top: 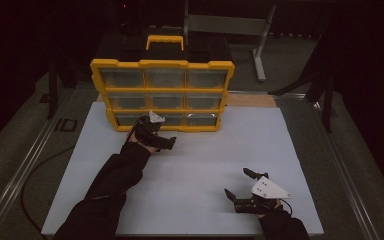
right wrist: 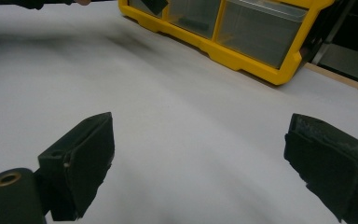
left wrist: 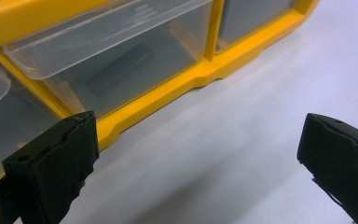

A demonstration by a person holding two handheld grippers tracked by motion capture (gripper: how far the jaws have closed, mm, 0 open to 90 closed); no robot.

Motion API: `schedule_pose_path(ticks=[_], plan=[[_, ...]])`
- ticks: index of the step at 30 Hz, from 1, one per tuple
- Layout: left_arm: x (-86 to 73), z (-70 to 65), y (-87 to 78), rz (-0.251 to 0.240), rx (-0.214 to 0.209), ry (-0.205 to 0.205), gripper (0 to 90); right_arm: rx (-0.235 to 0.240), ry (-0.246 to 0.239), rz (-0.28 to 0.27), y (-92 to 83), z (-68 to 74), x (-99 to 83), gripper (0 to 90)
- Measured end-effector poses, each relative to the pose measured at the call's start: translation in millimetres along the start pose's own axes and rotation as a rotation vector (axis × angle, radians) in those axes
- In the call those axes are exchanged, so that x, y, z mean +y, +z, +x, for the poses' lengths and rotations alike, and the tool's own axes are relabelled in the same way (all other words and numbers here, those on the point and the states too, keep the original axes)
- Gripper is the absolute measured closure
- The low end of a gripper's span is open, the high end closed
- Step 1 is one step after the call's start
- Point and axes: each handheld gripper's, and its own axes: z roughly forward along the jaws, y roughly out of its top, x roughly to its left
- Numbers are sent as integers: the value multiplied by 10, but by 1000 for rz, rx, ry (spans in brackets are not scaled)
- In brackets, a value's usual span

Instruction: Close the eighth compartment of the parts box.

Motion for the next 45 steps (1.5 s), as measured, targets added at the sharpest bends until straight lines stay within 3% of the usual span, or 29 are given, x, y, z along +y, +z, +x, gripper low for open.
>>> schedule_pose_path(ticks=[4, 14, 19, 30, 45], plan=[[-4, 17, -33, -4, -67, 1, 1, -2, -2, -2, -3, 4, 1, 86], [5, 11, -101, -11, -120, 40, 1, -2, 1, -1, -3, -1, 0, 86], [-5, -15, -137, -8, -122, 71, 1, 2, 0, 2, 4, 2, -1, 86], [-6, 2, -283, -27, -153, 93, 1, 0, 1, 0, 5, 8, 5, 86], [-266, 97, -593, -25, -167, 144, 1, -2, -4, -1, 4, 7, 8, 86]])
